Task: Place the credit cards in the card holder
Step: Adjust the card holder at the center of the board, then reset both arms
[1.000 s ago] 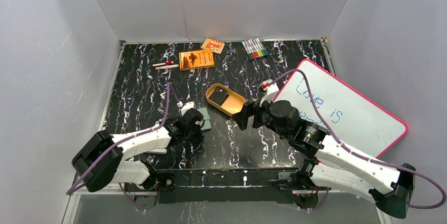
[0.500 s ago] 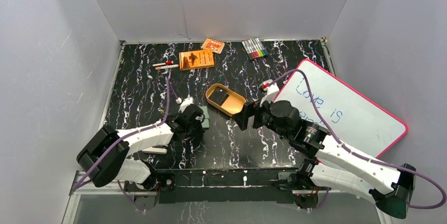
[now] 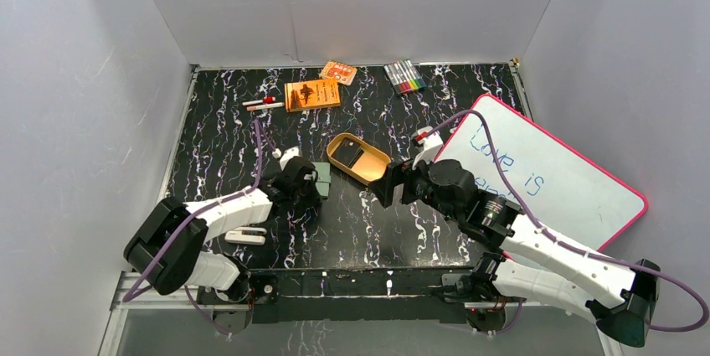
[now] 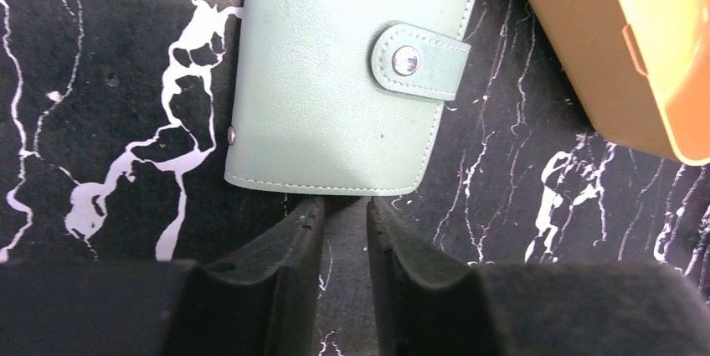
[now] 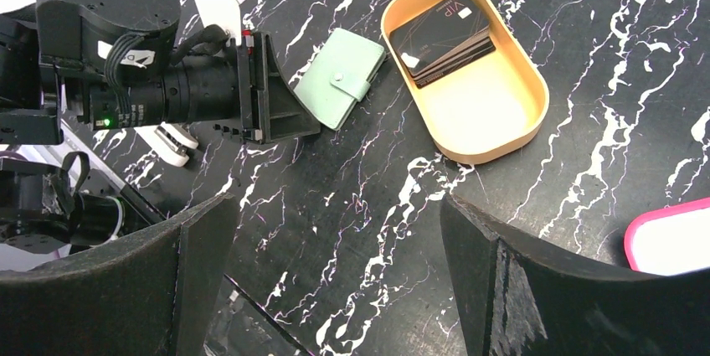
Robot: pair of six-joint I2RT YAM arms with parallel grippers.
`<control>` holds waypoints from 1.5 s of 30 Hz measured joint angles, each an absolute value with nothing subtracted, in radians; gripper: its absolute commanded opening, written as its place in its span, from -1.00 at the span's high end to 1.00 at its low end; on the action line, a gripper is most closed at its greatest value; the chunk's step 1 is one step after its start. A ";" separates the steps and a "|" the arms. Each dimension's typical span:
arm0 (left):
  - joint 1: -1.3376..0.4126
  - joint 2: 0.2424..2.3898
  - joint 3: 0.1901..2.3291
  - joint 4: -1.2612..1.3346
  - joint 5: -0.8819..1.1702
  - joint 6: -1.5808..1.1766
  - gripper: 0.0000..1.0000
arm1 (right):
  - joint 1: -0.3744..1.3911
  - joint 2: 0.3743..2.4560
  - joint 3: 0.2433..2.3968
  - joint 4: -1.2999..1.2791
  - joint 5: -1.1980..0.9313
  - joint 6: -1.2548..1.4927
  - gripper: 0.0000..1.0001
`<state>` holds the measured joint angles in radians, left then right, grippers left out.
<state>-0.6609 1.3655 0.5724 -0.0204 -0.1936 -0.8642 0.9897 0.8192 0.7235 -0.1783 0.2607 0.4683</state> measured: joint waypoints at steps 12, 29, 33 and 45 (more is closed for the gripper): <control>-0.660 1.191 0.579 -0.193 -0.204 -0.828 -0.45 | 0.990 0.865 0.728 -0.183 0.323 0.510 -0.97; -0.656 0.835 0.777 -0.508 -0.307 -0.895 -0.80 | 0.987 1.093 0.944 -0.234 0.494 0.595 -0.97; -0.656 0.754 0.777 -0.530 -0.354 -0.989 -0.81 | 0.948 1.126 0.958 -0.185 0.495 0.559 -0.97; -0.656 0.993 1.234 -0.648 -0.570 -0.837 -0.87 | 0.870 1.377 1.470 -0.292 0.542 0.323 -0.97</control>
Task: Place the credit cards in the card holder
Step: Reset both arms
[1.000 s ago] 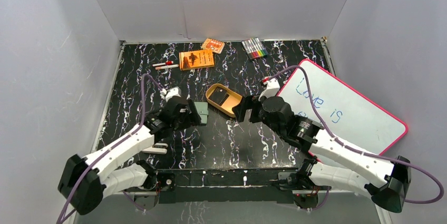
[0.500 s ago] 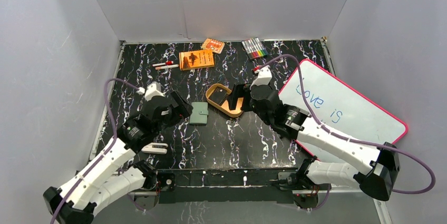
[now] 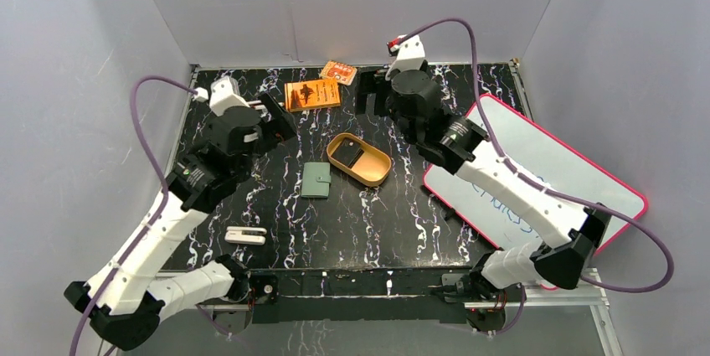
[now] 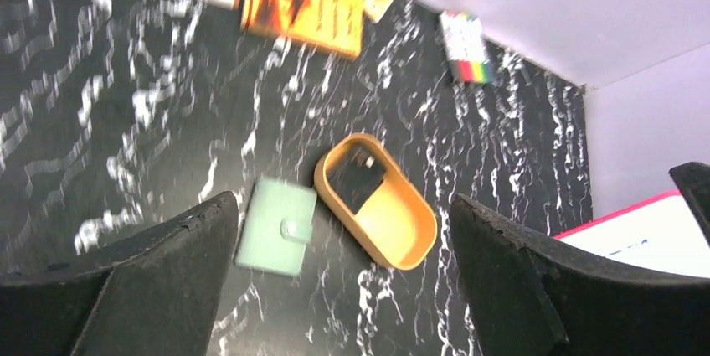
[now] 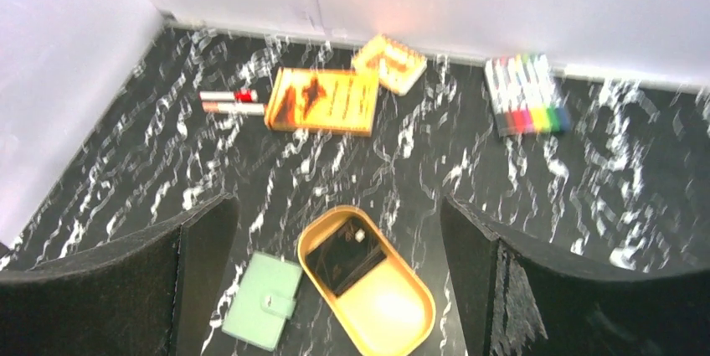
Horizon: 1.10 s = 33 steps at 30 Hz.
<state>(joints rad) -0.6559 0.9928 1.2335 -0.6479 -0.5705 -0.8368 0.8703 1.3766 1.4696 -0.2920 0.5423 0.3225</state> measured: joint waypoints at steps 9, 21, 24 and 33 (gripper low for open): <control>-0.656 0.869 1.261 -0.347 -0.486 -0.326 -0.86 | 1.249 1.334 1.388 0.291 0.937 -0.344 -0.97; -0.656 0.770 1.040 -0.295 -0.530 -0.228 -0.88 | 0.904 1.222 1.217 -0.116 0.786 0.096 -0.97; -0.656 0.751 0.956 -0.295 -0.532 -0.228 -0.89 | 0.876 1.094 1.110 -0.099 0.739 0.142 -0.97; -0.656 0.763 0.943 -0.302 -0.546 -0.262 -0.88 | 0.886 0.912 0.977 0.054 0.730 0.104 -0.97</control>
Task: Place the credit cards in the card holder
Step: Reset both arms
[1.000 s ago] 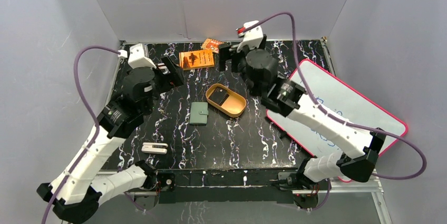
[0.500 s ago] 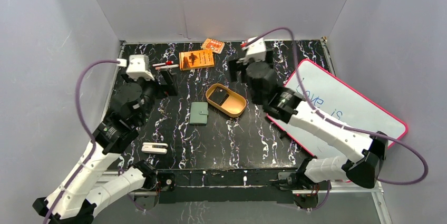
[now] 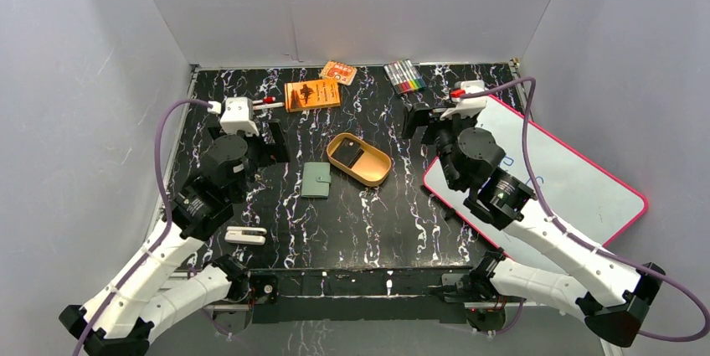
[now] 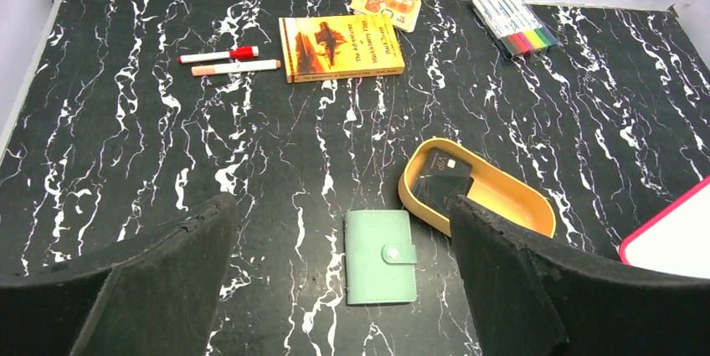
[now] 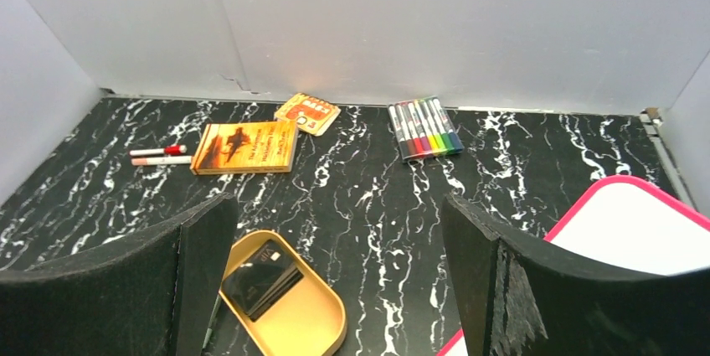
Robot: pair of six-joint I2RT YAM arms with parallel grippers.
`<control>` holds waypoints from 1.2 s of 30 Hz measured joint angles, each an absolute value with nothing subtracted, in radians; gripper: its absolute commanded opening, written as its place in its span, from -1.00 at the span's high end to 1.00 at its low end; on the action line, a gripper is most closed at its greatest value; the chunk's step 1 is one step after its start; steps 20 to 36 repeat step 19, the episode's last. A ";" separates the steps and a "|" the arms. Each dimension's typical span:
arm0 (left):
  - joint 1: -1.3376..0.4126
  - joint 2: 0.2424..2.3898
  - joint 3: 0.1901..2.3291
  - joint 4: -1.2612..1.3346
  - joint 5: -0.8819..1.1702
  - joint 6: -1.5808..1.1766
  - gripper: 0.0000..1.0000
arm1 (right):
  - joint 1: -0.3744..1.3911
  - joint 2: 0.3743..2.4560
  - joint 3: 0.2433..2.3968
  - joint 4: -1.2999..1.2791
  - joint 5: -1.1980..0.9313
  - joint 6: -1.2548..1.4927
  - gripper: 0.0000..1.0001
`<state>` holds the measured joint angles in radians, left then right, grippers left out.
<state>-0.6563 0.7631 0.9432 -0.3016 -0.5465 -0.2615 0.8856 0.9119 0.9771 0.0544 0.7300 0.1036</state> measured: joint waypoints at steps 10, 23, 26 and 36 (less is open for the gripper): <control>-0.656 0.813 1.129 -0.316 -0.516 -0.288 -0.88 | 0.886 0.875 0.967 0.060 0.713 0.027 -0.97; -0.656 0.794 1.153 -0.318 -0.467 -0.328 -0.89 | 0.886 0.799 0.939 0.100 0.532 -0.002 -0.97; -0.656 0.794 1.153 -0.318 -0.467 -0.328 -0.89 | 0.886 0.799 0.939 0.100 0.532 -0.002 -0.97; -0.656 0.794 1.153 -0.318 -0.467 -0.328 -0.89 | 0.886 0.799 0.939 0.100 0.532 -0.002 -0.97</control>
